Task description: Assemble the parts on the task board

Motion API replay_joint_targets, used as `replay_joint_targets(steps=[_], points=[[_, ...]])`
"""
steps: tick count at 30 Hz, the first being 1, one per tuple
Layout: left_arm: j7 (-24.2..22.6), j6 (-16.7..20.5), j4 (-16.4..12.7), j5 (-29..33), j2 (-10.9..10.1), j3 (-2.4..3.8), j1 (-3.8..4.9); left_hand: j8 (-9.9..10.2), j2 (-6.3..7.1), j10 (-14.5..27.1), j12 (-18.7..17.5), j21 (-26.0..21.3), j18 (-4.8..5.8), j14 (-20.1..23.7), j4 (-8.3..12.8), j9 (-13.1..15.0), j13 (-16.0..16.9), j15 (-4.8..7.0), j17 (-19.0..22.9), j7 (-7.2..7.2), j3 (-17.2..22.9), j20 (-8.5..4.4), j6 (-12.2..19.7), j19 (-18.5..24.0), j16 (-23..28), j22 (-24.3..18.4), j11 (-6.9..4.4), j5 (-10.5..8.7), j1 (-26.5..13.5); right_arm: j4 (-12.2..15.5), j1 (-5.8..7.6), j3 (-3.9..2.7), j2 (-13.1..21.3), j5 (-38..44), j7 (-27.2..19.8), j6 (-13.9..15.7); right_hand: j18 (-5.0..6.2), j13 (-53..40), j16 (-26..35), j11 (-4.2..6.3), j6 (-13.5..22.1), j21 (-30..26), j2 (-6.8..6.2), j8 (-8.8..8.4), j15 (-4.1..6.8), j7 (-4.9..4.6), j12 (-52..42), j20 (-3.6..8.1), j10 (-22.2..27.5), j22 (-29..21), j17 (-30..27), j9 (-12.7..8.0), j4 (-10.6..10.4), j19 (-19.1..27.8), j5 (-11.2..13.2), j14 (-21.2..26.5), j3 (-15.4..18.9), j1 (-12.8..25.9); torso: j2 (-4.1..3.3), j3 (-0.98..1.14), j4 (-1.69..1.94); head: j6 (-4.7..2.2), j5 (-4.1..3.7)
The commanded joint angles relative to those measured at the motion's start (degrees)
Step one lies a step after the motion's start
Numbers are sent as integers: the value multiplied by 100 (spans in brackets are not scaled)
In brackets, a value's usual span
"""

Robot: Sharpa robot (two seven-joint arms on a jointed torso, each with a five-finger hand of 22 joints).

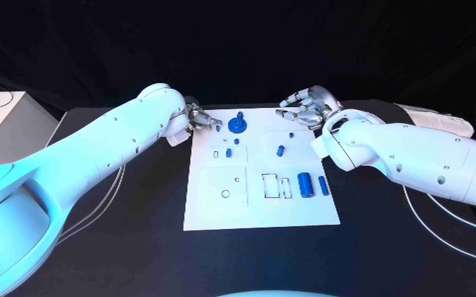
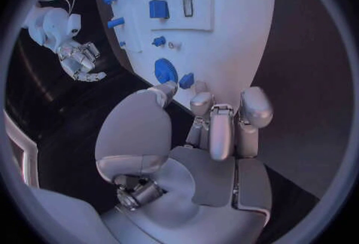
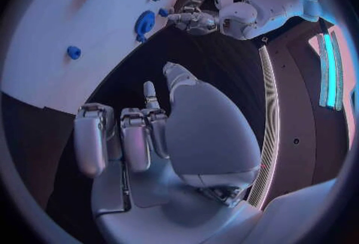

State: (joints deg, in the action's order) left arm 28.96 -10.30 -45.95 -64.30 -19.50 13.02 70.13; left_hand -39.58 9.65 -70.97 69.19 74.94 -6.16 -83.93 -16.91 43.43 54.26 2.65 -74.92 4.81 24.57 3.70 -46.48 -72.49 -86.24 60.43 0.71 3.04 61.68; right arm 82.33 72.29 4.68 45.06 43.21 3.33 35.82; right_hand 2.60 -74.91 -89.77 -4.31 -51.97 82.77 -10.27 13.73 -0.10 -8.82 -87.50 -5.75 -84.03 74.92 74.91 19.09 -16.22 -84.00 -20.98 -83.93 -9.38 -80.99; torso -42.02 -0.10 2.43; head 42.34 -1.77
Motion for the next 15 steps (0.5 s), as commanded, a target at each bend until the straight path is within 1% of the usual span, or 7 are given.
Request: replay_joint_targets(steps=[1, 7, 9, 11, 15], points=[[-59, -81, 35, 77, 43, -2, 25, -26, -18, -33, 38, 18, -1, -392, 0, -4, 7, 11, -800, 1, -49, -11, 36, -28, -23, 5, -6, -10, -61, 12, 3, -3, -9, 34, -64, -41, -57, -1210, 33, 14, 35, -19, 13, 19, 33, -12, 31, 28, -266, 801, 1354, 5, -3, -302, -21, -571, -22, 22, -67, 2, -3, -16, 3], [-70, -60, 54, 111, 77, -5, 57, -28, -30, -37, 42, 25, 2, -395, 0, -5, 12, 12, -809, 0, -50, -12, 36, -37, -28, 20, -7, -10, -63, 5, 3, -3, -24, 35, -64, -41, -57, -1210, 33, 14, 35, -19, 13, 19, 33, -12, 31, 28, -266, 801, 1354, 5, -3, -302, -21, -571, -22, 22, -99, 9, -6, -31, 11], [-72, -58, 54, 121, 85, -5, 66, -29, -36, -36, 41, 26, 2, -396, 1, -5, 9, 12, -812, -1, -50, -12, 36, -38, -30, 20, -8, -10, -64, 3, 3, -3, -29, 35, -65, -42, -57, -1210, 33, 14, 35, -19, 13, 19, 33, -12, 31, 28, -266, 801, 1354, 5, -3, -302, -21, -571, -22, 22, -106, 8, -7, -34, 11], [-74, -55, 53, 127, 90, -5, 74, -30, -44, -41, 47, 28, 3, -396, 1, -5, 17, 13, -813, -2, -49, -12, 36, -41, -31, 24, -9, -9, -64, 1, 3, -3, -32, 35, -65, -42, -57, -1210, 33, 14, 35, -19, 13, 19, 33, -12, 31, 28, -266, 801, 1354, 5, -3, -302, -21, -571, -22, 22, -101, 3, -4, -25, 9], [-77, -52, 46, 142, 92, -6, 81, -32, -51, -38, 44, 30, 3, -396, 2, -5, 11, 13, -813, -3, -48, -13, 37, -42, -31, 26, -9, -9, -63, -1, 3, -3, -35, 35, -64, -43, -57, -1210, 33, 14, 35, -19, 13, 19, 33, -12, 31, 28, -266, 801, 1354, 5, -3, -302, -21, -571, -22, 22, -98, 1, -4, -10, 9]])
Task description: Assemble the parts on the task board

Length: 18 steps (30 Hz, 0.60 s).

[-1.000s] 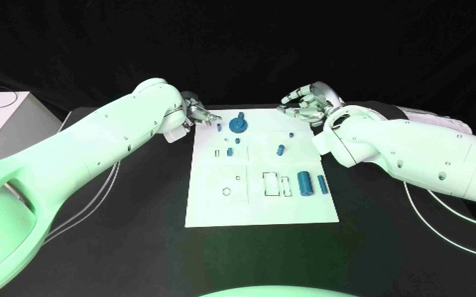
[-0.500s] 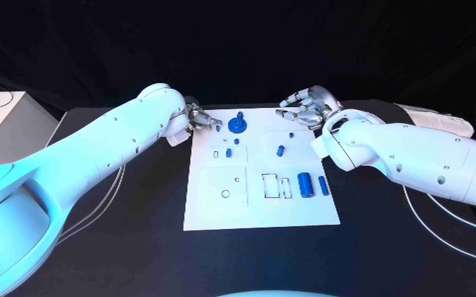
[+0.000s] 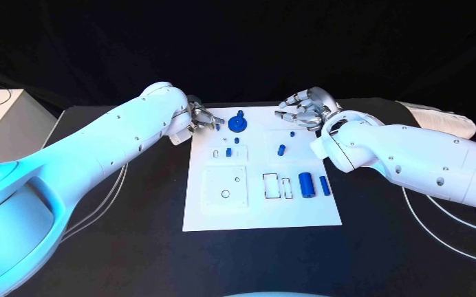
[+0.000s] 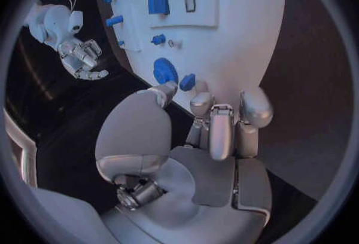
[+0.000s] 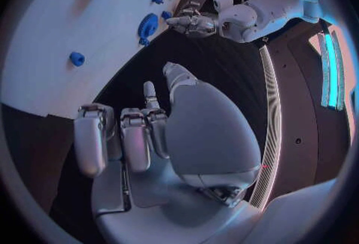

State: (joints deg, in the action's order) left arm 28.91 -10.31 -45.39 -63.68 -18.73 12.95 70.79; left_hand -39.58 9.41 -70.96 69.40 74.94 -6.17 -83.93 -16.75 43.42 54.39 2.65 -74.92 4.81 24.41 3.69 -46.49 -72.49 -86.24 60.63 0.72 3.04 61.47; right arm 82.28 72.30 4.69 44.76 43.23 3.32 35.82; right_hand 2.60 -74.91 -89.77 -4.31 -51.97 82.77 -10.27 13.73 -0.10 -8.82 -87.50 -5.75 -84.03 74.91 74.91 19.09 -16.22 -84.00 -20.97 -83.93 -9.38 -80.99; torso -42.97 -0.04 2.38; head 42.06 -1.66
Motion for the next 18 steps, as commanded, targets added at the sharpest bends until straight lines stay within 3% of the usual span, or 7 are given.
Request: replay_joint_targets(steps=[1, 9, 11, 18], points=[[-72, -51, -11, 86, 15, 1, 16, -32, -28, -38, 22, 30, 4, -396, -14, -5, -1, 13, -813, -3, -32, -12, 37, -43, -31, 7, -10, -9, -42, 3, 2, -3, -5, 33, -64, -43, -57, -1210, 33, 14, 35, -19, 13, 19, 33, -12, 31, 28, -266, 802, 1354, 6, -3, -302, -21, -571, -23, 22, -2, -5, 1, 22, -1], [-76, -60, -8, 155, 17, 0, 23, -59, -143, -42, 36, 36, 4, -400, 0, -11, 7, 29, -822, -23, 80, -24, 54, -46, -37, 13, -29, -6, 145, 4, 2, -3, -7, 34, -61, -43, -57, -1210, 33, 14, 35, -19, 13, 19, 33, -12, 31, 28, -266, 802, 1354, 6, -3, -302, -21, -571, -23, 22, -8, -2, 4, 28, -5], [-76, -66, -10, 173, 20, 0, 25, -79, -198, -36, 39, 44, 6, -401, 5, -24, 4, 40, -824, -34, 287, -35, 76, -50, -40, 26, -41, -5, 388, 3, 2, -3, -9, 35, -59, -45, -57, -1210, 33, 14, 35, -19, 13, 19, 33, -12, 31, 28, -266, 802, 1354, 6, -3, -302, -21, -571, -23, 22, -9, -2, 2, 27, -6], [-81, -91, -9, 201, 24, -2, 28, -149, -157, -24, 41, 50, 8, -402, 35, -41, -8, 58, -829, -56, 857, -52, 108, -48, -43, 41, -63, -4, 881, 2, 2, -3, -12, 36, -56, -47, -57, -1210, 33, 14, 35, -19, 13, 19, 33, -12, 31, 28, -266, 802, 1354, 6, -3, -302, -21, -571, -23, 22, -9, 0, 2, 31, -5]])
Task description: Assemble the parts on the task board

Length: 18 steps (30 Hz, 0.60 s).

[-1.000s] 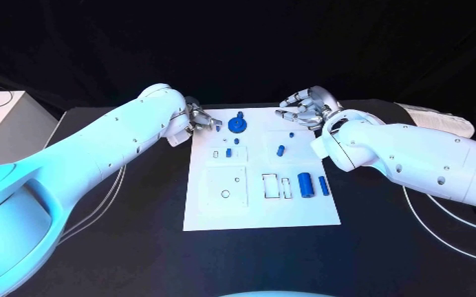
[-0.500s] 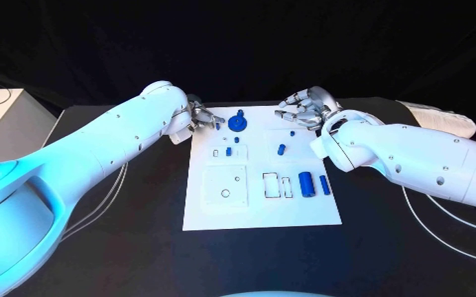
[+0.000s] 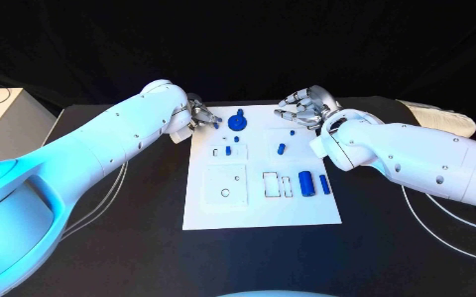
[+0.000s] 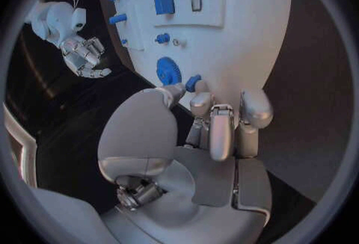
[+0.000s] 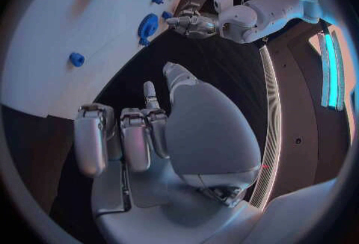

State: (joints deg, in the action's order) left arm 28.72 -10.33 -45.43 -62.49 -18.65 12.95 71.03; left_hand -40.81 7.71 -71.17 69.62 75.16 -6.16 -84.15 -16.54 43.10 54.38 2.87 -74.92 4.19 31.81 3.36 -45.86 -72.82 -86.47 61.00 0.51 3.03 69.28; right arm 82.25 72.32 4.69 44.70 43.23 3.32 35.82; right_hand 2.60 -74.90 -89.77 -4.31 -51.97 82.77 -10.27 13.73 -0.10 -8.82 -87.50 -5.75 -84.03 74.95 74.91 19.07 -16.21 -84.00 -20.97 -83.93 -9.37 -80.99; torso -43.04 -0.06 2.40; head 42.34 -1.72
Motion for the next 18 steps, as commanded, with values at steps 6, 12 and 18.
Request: replay_joint_targets(steps=[6, 12, 18], points=[[-61, -150, 10, 102, 22, -9, 8, -47, 62, -8, 26, 35, 10, -383, 28, -9, -3, 40, -840, 4, 229, -21, 54, -19, -25, 17, -45, -5, 181, 6, 1, -3, -8, 37, -52, -48, -57, -1210, 33, 14, 35, -19, 13, 19, 33, -12, 31, 28, -266, 798, 1354, 7, -3, -302, -21, -571, -23, 22, -6, 4, -1, 9, 0], [-60, -176, 19, 109, 22, -21, 10, -52, 87, -5, 23, 35, 10, -383, 21, -9, -8, 40, -840, 7, 236, -21, 54, -19, -26, 17, -43, -6, 179, 2, 1, -3, -9, 38, -50, -50, -57, -1210, 33, 14, 35, -19, 13, 19, 33, -12, 31, 28, -266, 798, 1354, 7, -3, -302, -21, -571, -23, 22, -5, 2, -1, 15, -1], [-81, -160, 1, 124, 15, -27, 10, -94, 102, -19, 20, 42, 11, -388, 119, -16, -13, 58, -855, -20, 620, -33, 71, -20, -34, 31, -68, 1, 430, -4, 1, -3, -14, 38, -53, -52, -57, -1217, 32, 14, 37, -22, 8, 27, 33, -12, 24, 29, -274, 798, 1355, 18, -12, -302, -25, -572, -46, 34, -4, 2, 4, 19, -6]])
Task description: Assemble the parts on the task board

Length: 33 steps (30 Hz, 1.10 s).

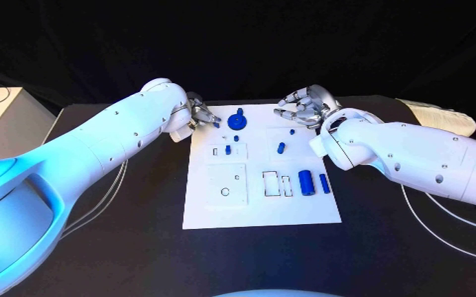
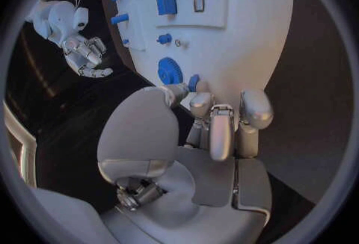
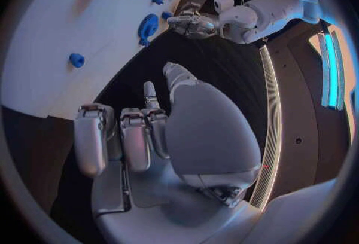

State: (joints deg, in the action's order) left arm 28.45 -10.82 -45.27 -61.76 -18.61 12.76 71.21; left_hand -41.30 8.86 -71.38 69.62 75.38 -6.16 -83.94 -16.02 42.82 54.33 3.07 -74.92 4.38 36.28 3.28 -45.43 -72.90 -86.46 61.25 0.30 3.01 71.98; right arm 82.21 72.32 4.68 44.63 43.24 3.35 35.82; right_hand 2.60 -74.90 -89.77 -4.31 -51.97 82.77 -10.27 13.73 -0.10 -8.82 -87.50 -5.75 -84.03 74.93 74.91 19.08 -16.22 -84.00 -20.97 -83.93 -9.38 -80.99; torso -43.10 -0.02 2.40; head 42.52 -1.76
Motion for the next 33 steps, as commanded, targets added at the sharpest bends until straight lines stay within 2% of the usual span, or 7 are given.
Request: replay_joint_targets(steps=[1, 3, 9, 13, 26, 31, 33], points=[[-59, -105, -21, 55, 8, -8, -8, -58, -10, 0, 15, 22, 10, -410, 164, 15, -13, 46, -857, -45, 337, -33, 51, -13, -36, 9, -54, 9, 276, -1, 1, -3, -7, 38, -57, -52, -56, -1217, 32, 13, 37, -22, 8, 27, 33, -12, 24, 29, -274, 799, 1356, 18, -11, -302, -25, -572, -45, 34, 2, -2, 5, 1, -2], [-73, -88, -44, 74, 0, -9, -9, -105, 26, -21, 5, 31, 13, -413, 355, 40, -18, 46, -866, -34, 649, -39, 102, -18, -40, 22, -51, 17, 413, -3, 1, -3, -8, 38, -58, -53, -56, -1217, 32, 13, 37, -22, 8, 27, 33, -12, 24, 29, -274, 799, 1356, 18, -11, -302, -25, -572, -45, 34, 4, -3, 6, 3, -2], [-95, -35, -195, 233, -74, -10, -10, -296, 149, -124, 10, 86, 27, -436, 693, 149, 5, 20, -927, 10, 1243, -15, 129, -58, -71, 102, -22, 131, 307, -11, 1, -3, -5, 38, -62, -52, -56, -1217, 32, 13, 37, -22, 8, 27, 33, -12, 24, 29, -274, 799, 1356, 18, -11, -302, -25, -572, -45, 34, 17, -4, 9, 8, 8], [-93, 54, -440, 395, -223, -9, -11, -386, 233, -192, 25, 134, 38, -451, 844, 203, 37, 27, -965, 5, 1434, -20, 83, -99, -90, 173, -31, 492, 147, -21, 1, -3, 12, 38, -62, -49, -56, -1217, 32, 13, 37, -22, 8, 27, 33, -12, 24, 29, -274, 799, 1356, 18, -11, -302, -25, -572, -45, 34, 35, -2, 23, 2, 13], [-8, 233, -1714, 788, -1055, -1, -19, -417, 269, -263, 61, 192, 57, -453, 928, 220, 93, 39, -966, -9, 1498, -29, 35, -160, -90, 272, -45, 628, 69, -52, 0, -2, 97, 26, -61, -39, -56, -1217, 32, 13, 37, -22, 8, 27, 33, -12, 24, 29, -274, 799, 1356, 18, -11, -302, -25, -572, -45, 34, 178, -12, 131, 83, -7], [6, 232, -2080, 796, -1246, -8, -37, -420, 276, -273, 66, 196, 58, -453, 936, 221, 102, 41, -966, -12, 1505, -30, 26, -164, -90, 278, -48, 642, 57, -56, -1, -2, 117, 21, -61, -39, -56, -1217, 32, 13, 37, -22, 8, 27, 33, -12, 24, 29, -274, 799, 1356, 18, -11, -302, -25, -572, -45, 34, 212, -23, 156, 128, -14], [11, 246, -2223, 765, -1316, -41, -48, -423, 280, -278, 67, 198, 58, -453, 944, 222, 104, 43, -966, -15, 1513, -32, 19, -165, -90, 280, -50, 655, 48, -56, -1, -2, 125, 20, -60, -38, -56, -1217, 32, 13, 37, -22, 8, 27, 33, -12, 24, 29, -274, 799, 1356, 18, -11, -302, -25, -572, -45, 34, 222, -28, 164, 145, -14]])
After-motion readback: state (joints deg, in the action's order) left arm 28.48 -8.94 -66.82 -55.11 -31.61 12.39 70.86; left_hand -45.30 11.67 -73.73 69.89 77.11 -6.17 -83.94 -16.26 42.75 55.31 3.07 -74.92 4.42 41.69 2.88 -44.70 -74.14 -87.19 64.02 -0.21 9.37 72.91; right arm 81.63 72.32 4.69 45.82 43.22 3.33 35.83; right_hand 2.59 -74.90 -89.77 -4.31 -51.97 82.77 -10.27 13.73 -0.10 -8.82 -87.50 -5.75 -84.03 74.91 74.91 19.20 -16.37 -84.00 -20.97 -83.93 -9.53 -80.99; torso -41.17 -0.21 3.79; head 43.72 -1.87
